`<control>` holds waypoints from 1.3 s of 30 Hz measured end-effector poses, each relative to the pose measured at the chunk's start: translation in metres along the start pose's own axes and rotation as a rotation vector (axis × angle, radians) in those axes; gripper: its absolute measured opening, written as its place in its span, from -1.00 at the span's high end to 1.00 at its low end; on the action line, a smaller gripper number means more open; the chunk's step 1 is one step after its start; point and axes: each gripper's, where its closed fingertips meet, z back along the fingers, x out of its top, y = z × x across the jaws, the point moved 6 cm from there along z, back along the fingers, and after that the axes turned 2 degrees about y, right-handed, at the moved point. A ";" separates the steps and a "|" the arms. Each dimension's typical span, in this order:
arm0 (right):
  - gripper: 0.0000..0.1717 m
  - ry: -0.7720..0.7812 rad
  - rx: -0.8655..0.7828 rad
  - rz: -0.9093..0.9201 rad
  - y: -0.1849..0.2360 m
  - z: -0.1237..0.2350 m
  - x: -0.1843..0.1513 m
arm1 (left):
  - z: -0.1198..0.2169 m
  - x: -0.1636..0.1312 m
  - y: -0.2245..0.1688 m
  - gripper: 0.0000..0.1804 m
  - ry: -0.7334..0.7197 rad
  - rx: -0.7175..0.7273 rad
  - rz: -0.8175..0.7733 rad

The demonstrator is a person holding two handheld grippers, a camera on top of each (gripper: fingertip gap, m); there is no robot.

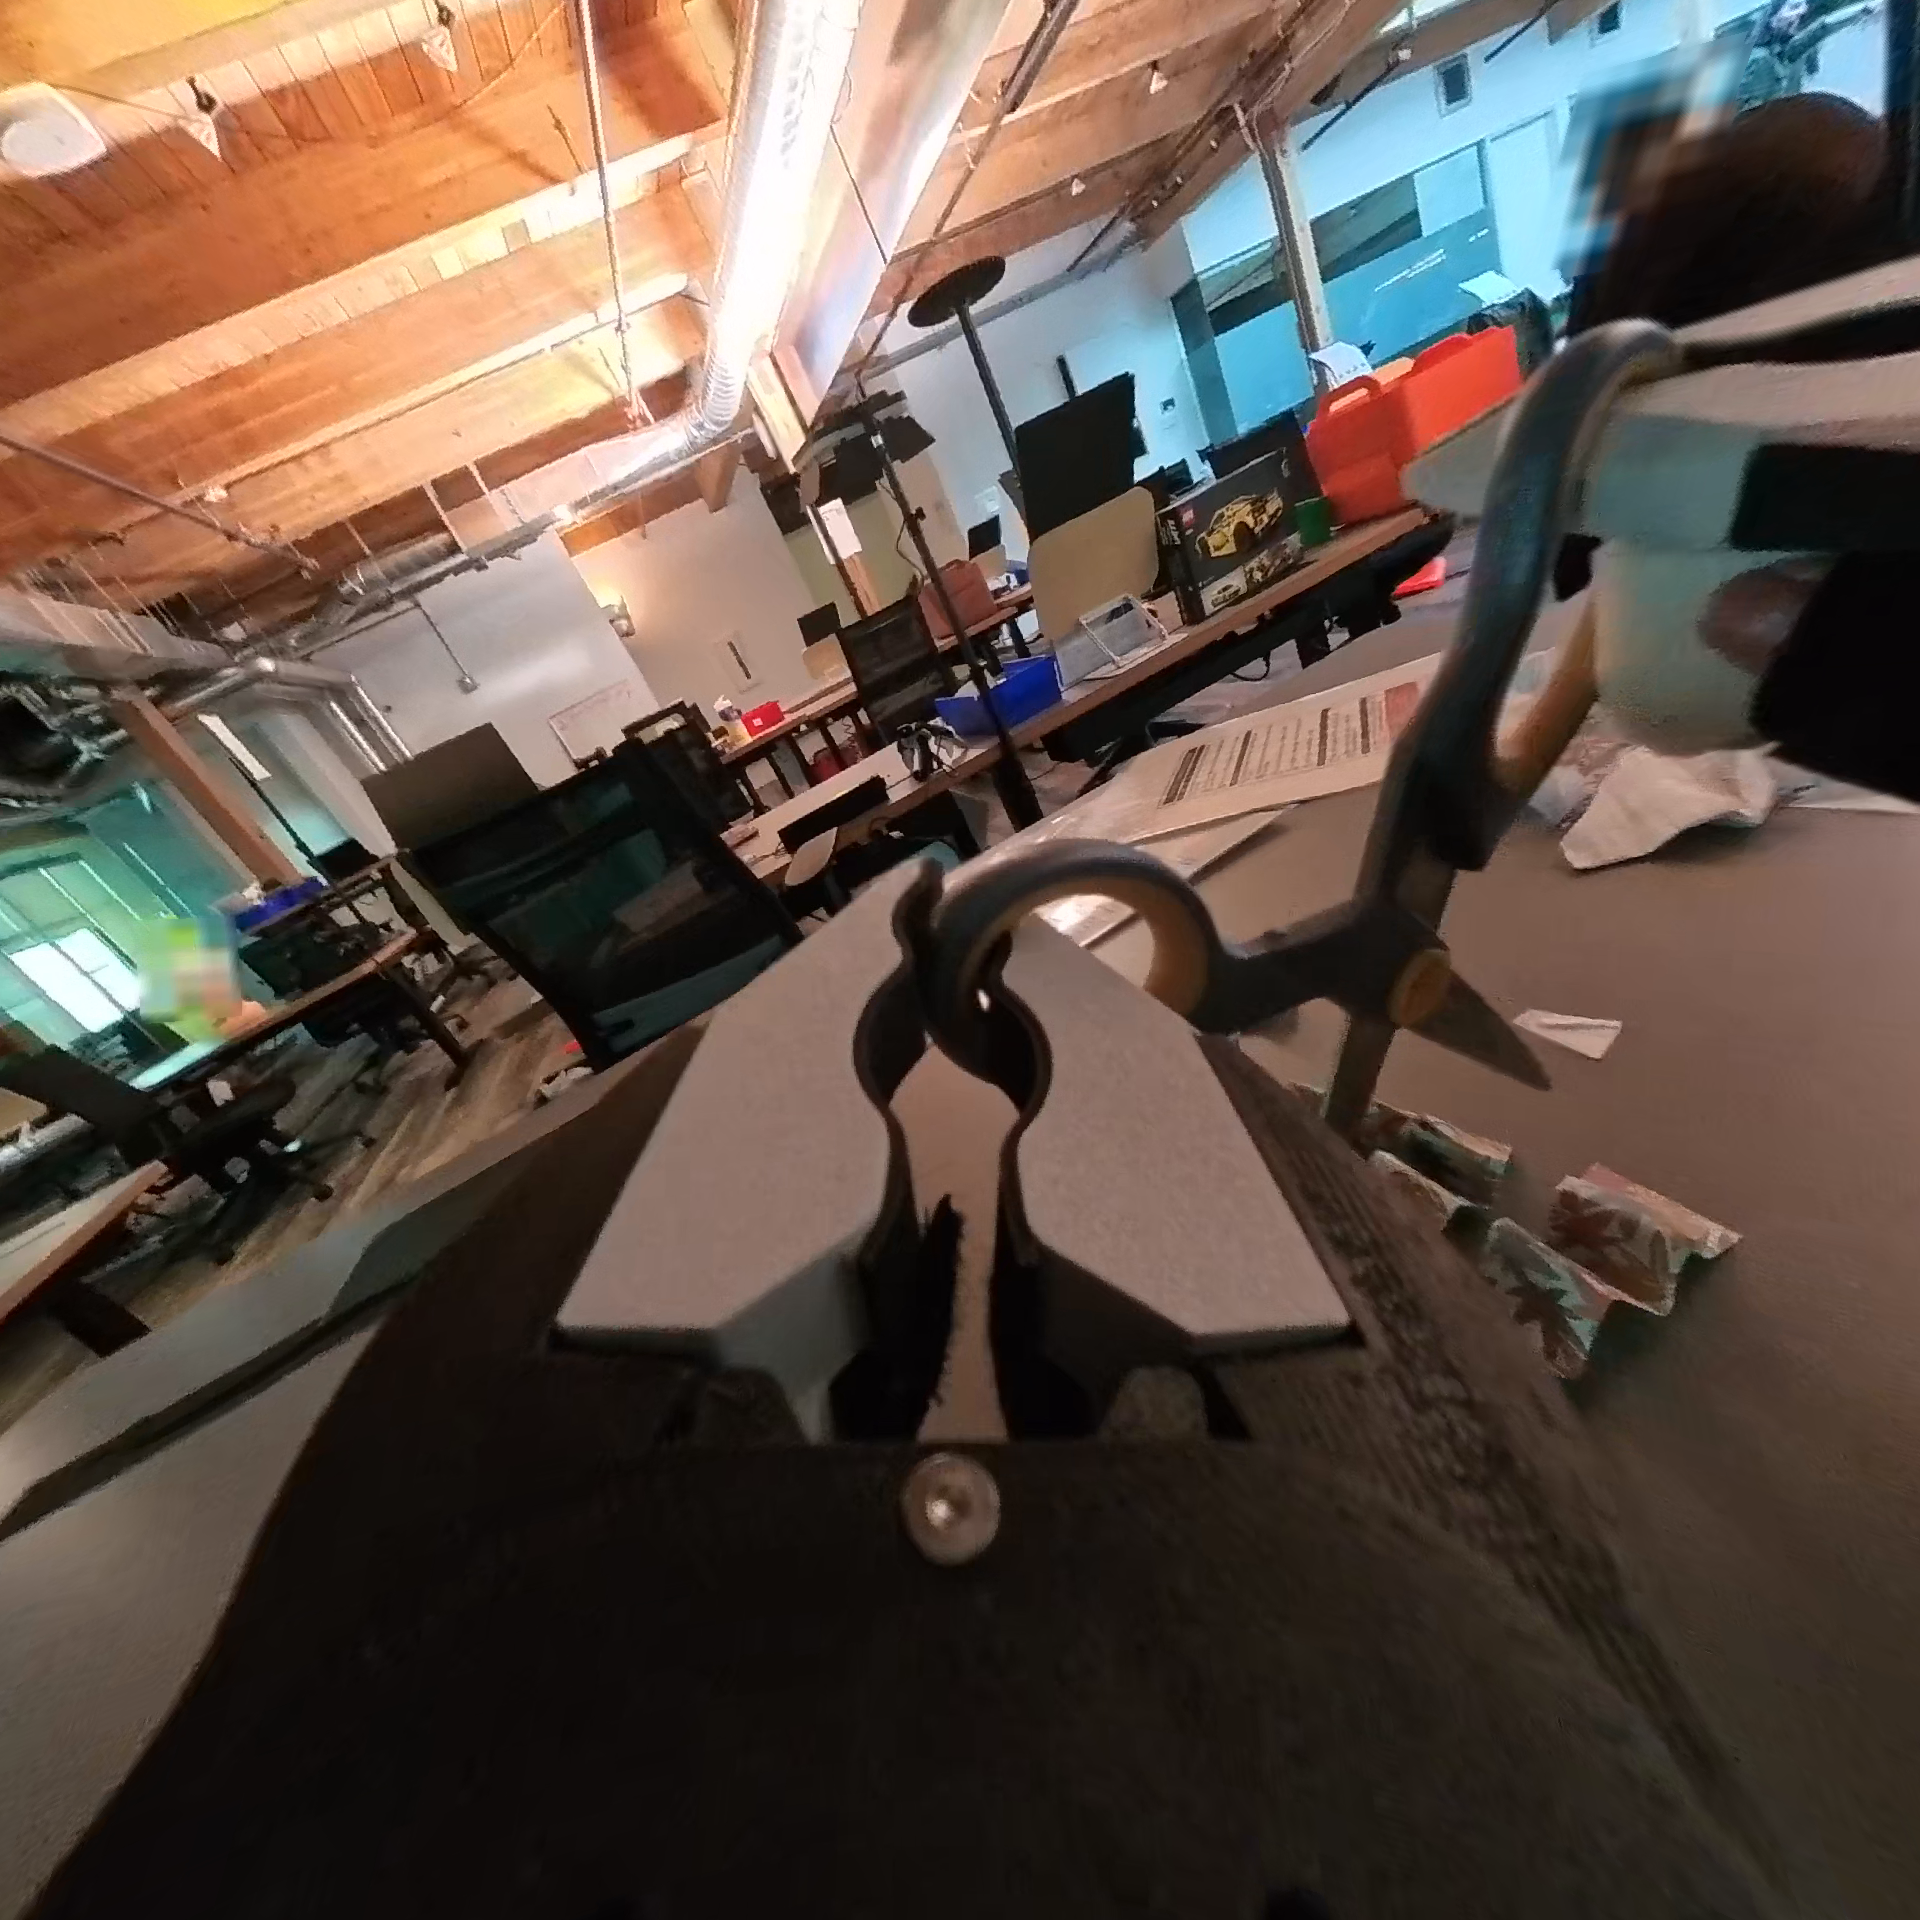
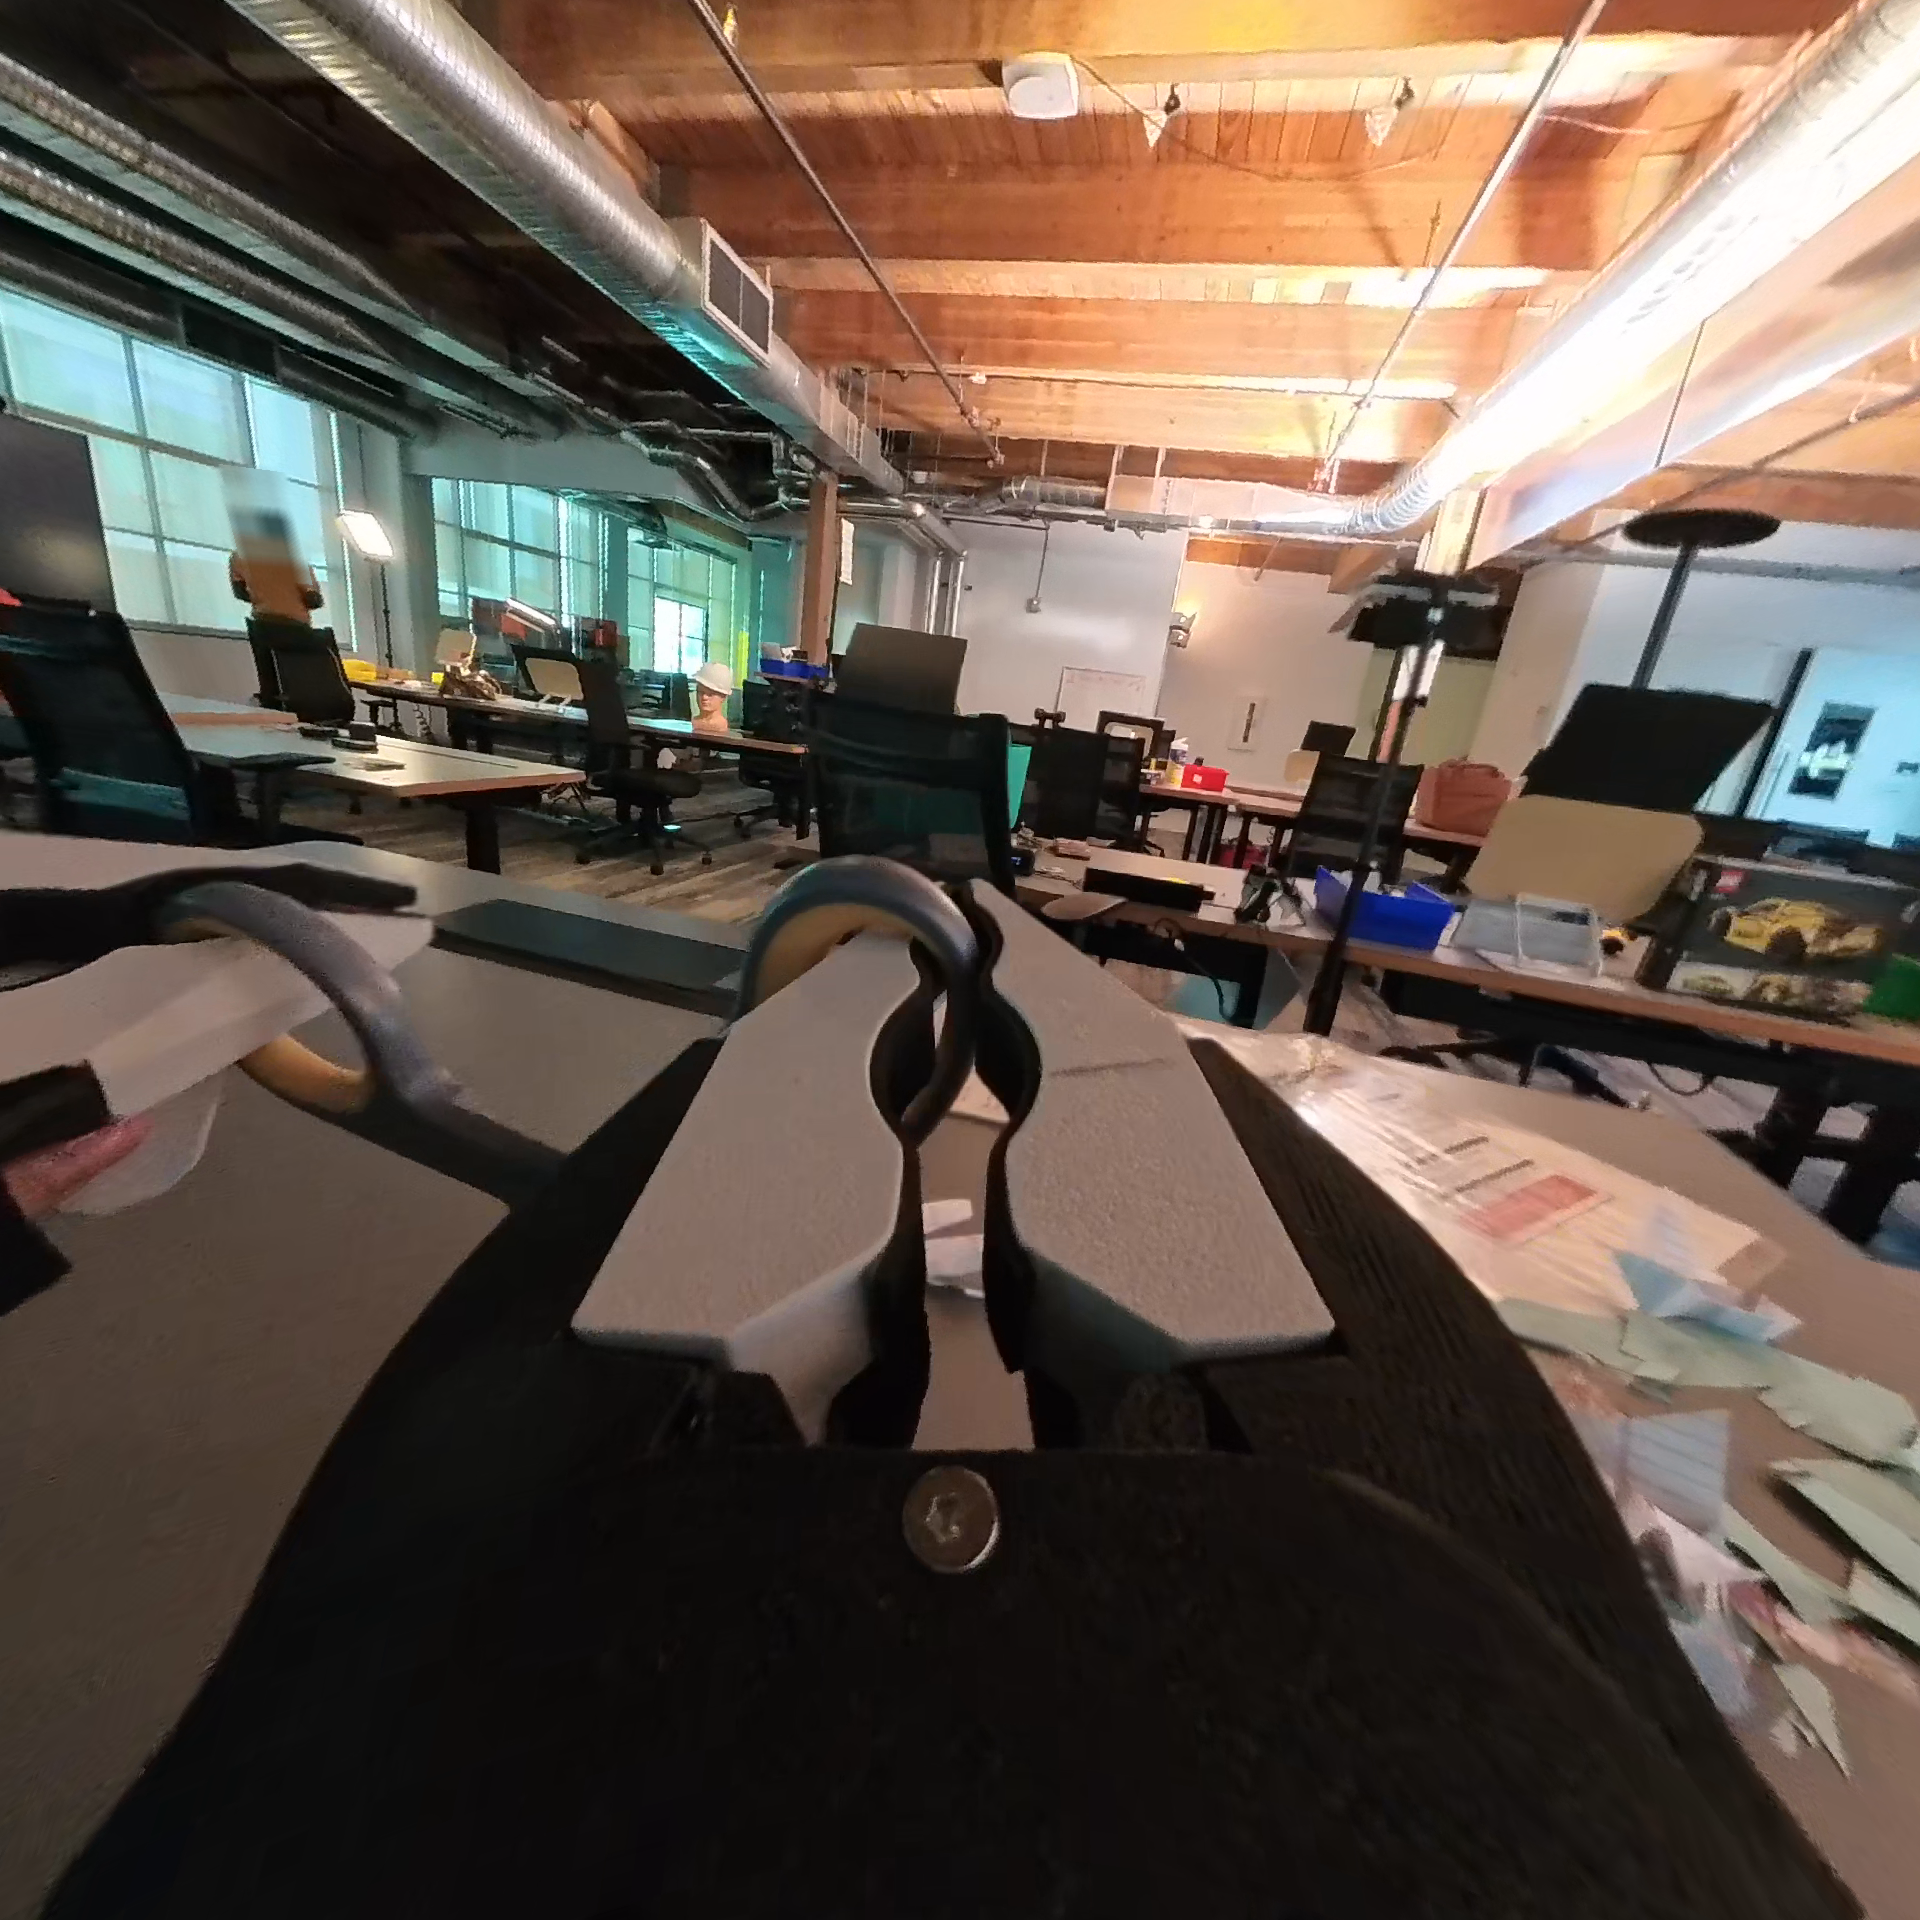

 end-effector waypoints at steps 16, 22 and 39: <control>1.00 -0.081 0.031 0.058 0.026 0.001 0.010 | -0.002 0.012 -0.008 0.96 -0.048 0.043 -0.030; 1.00 -0.112 0.043 0.027 0.028 0.001 0.015 | -0.003 0.015 -0.005 0.96 -0.062 0.061 0.002; 1.00 -0.105 0.070 0.055 0.025 -0.008 0.009 | -0.006 0.013 -0.004 0.97 -0.051 0.093 -0.061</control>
